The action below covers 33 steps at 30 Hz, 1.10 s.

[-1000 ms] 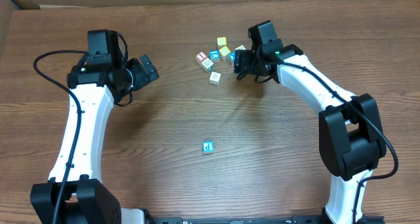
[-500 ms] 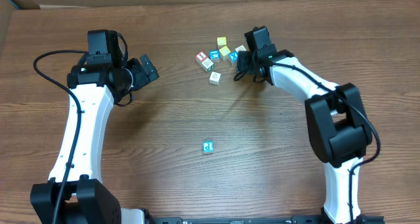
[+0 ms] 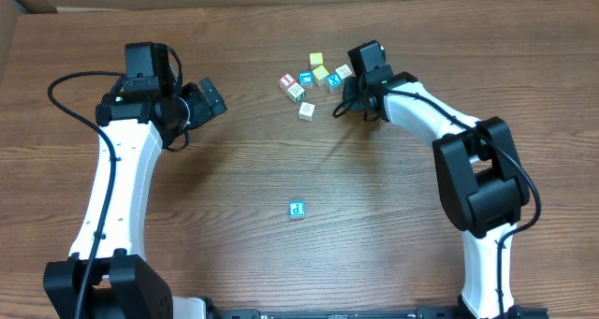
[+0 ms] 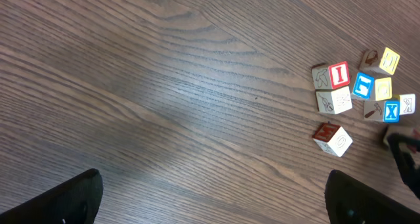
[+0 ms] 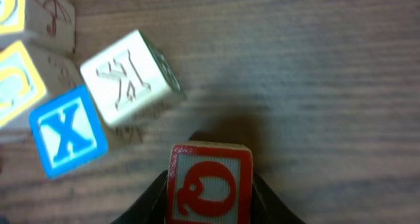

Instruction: Flip 3 blocks

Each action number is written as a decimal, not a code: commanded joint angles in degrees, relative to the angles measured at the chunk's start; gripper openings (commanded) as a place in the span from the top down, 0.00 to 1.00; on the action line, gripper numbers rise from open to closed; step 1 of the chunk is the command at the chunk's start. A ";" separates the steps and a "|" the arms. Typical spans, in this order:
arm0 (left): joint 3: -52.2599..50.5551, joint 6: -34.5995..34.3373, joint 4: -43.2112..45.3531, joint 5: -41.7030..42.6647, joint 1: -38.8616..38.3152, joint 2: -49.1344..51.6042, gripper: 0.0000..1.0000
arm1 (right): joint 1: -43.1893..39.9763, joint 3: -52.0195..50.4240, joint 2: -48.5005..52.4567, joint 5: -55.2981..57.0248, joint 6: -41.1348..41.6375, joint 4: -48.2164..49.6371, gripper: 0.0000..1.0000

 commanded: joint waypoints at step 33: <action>0.48 0.66 0.09 -0.22 0.20 -0.33 0.00 | 11.43 0.55 -12.90 -23.28 1.36 -42.23 0.00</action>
